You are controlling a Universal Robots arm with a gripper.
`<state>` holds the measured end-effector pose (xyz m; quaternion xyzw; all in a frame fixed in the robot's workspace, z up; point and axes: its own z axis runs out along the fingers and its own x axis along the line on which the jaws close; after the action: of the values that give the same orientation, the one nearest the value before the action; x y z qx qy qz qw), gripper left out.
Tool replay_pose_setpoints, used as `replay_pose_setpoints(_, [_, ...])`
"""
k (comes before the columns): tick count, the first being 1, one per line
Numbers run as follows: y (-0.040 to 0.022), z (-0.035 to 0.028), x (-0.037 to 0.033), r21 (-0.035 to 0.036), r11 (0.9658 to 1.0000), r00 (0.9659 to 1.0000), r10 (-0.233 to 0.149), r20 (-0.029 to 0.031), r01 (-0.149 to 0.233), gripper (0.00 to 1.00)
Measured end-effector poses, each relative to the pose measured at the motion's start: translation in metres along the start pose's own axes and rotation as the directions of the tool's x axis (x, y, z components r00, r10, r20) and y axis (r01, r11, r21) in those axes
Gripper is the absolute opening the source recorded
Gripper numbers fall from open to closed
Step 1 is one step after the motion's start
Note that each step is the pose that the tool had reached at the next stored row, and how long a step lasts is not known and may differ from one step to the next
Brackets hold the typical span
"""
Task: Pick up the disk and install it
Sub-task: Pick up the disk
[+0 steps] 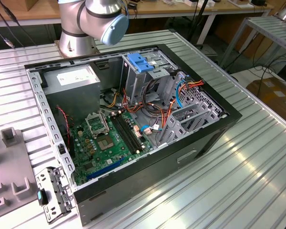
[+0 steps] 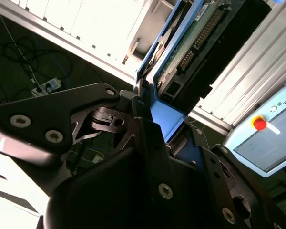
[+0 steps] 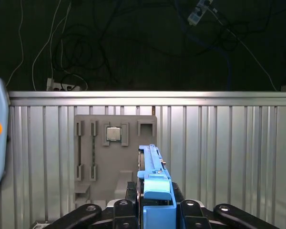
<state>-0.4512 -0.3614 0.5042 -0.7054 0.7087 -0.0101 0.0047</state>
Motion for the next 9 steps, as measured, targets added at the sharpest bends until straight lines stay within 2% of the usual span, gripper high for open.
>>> replay_pose_setpoints(9, [-0.0083, 0.0002, 0.0000, 0.0000, 1.0000, 1.0000, 0.000, 0.0000, 0.000, 0.37])
